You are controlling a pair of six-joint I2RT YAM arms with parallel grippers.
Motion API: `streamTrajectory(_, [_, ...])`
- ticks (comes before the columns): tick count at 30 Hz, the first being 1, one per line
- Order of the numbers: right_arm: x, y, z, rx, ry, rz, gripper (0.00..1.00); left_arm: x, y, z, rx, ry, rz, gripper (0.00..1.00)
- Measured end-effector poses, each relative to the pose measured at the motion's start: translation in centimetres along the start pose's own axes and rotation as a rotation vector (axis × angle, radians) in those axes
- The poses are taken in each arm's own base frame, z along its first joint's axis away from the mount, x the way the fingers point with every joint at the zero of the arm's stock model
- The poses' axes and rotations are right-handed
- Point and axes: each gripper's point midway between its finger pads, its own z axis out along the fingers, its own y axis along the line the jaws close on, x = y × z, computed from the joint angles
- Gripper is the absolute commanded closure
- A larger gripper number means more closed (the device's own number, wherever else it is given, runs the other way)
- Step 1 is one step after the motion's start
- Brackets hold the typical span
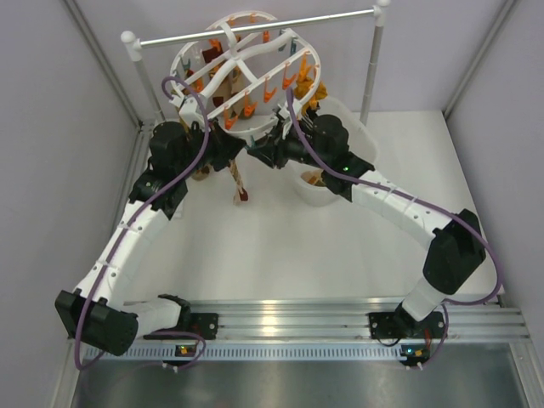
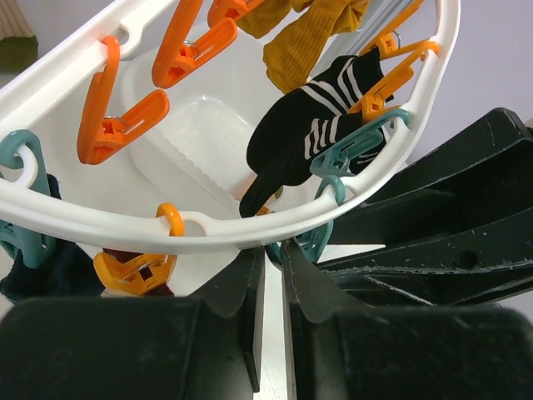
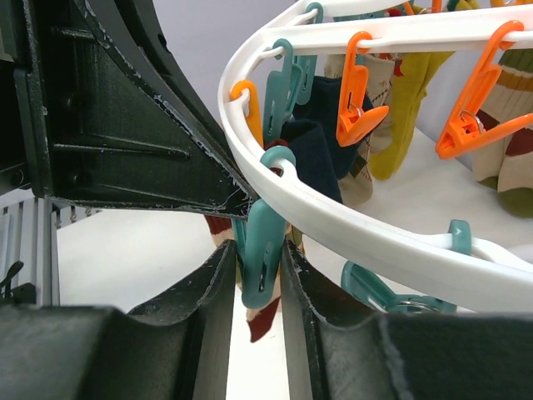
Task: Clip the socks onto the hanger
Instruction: Open the clamp at the hanger.
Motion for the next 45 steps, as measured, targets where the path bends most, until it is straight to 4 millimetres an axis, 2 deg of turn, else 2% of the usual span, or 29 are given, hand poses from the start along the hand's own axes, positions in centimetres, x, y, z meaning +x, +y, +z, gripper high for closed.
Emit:
streamTrajectory(1, [0.0, 0.0, 0.0, -0.001, 0.0, 0.001, 0.76, 0.0, 0.0, 0.0, 0.001, 0.001, 0.0, 0.92])
streamTrajectory(2, [0.0, 0.0, 0.0, -0.002, 0.0, 0.0, 0.83, 0.0, 0.0, 0.0, 0.001, 0.001, -0.001, 0.91])
streamTrajectory(5, [-0.1, -0.1, 0.0, 0.0, -0.002, 0.005, 1.0, 0.0, 0.1, 0.0, -0.002, 0.002, -0.006, 0.82])
streamTrajectory(6, [-0.1, -0.1, 0.0, 0.0, -0.003, 0.006, 1.0, 0.0, 0.1, 0.0, -0.001, 0.002, -0.007, 0.77])
streamTrajectory(7, [-0.2, -0.1, 0.0, 0.0, -0.004, 0.007, 1.0, 0.0, 0.1, 0.0, -0.001, 0.002, -0.01, 0.64])
streamTrajectory(9, [-0.3, -0.1, 0.0, -0.001, -0.008, 0.007, 1.0, 0.0, -0.1, -0.1, 0.008, 0.005, -0.025, 0.5])
streamTrajectory(13, [-0.7, -0.2, 0.1, 0.005, -0.026, -0.005, 1.0, -0.4, 0.3, -0.2, -0.01, -0.01, -0.072, 0.39])
streamTrajectory(16, [-1.0, -0.3, 0.2, 0.014, -0.037, -0.015, 1.0, -0.5, 0.3, -0.7, -0.018, -0.032, -0.116, 0.39])
streamTrajectory(20, [-1.0, 0.0, 0.4, 0.019, -0.038, -0.021, 1.0, -1.2, -0.8, -1.3, 0.007, -0.061, -0.155, 0.39])
streamTrajectory(25, [-1.1, 0.3, 0.6, 0.023, -0.046, -0.031, 1.0, -2.0, -1.4, -1.4, 0.027, -0.086, -0.186, 0.4])
streamTrajectory(31, [-1.1, 0.3, 0.7, 0.044, -0.048, -0.036, 1.0, -1.6, -0.7, -0.8, 0.002, -0.078, -0.207, 0.45])
streamTrajectory(45, [-0.6, -0.4, 1.0, 0.129, -0.036, -0.105, 1.0, -0.9, -0.1, 0.3, -0.013, -0.054, -0.225, 0.45])
